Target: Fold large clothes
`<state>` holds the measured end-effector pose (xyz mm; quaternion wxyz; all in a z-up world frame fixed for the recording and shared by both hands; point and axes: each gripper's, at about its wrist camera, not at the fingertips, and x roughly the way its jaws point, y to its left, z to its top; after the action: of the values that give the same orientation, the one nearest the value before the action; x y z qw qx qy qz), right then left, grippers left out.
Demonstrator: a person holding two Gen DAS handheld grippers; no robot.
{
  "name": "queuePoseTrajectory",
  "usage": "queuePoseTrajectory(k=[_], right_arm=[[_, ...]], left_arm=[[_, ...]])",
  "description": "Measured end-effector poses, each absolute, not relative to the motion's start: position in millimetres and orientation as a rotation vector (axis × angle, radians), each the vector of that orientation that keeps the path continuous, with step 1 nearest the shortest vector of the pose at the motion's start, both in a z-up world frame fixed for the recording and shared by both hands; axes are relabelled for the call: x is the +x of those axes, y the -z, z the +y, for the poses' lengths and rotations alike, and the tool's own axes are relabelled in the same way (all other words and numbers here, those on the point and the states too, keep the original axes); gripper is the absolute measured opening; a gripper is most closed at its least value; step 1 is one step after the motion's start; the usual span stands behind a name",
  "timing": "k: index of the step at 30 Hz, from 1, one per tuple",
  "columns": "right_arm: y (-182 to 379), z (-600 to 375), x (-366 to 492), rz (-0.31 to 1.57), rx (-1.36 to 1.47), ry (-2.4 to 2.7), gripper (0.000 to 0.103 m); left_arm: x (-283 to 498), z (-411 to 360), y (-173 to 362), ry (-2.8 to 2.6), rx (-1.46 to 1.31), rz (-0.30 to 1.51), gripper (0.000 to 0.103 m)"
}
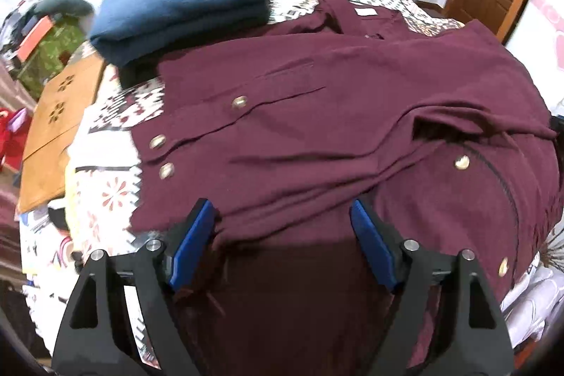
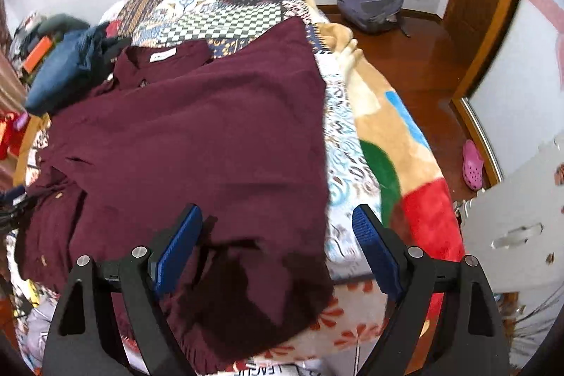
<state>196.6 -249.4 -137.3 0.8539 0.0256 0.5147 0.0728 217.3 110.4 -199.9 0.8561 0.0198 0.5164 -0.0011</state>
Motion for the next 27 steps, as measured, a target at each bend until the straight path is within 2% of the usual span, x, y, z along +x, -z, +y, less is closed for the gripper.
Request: queuePoseTrajectory(k=[5, 11, 21, 27], right_arm=[[131, -253, 178, 1.066, 0.088, -0.166, 0.085], [151, -249, 163, 1.114, 0.128, -0.194, 0.085], [176, -243, 145, 1.169, 0.286, -0.237, 0.085], [174, -238, 147, 1.135, 0.395, -0.319, 0.085]], left_arm=[[196, 132, 186, -0.062, -0.002, 1.051, 0.08], [171, 161, 181, -0.121, -0.088, 1.045, 0.082], [139, 181, 223, -0.07, -0.34, 1.16, 0.083], [126, 187, 239, -0.03, -0.57, 1.13, 0.083]])
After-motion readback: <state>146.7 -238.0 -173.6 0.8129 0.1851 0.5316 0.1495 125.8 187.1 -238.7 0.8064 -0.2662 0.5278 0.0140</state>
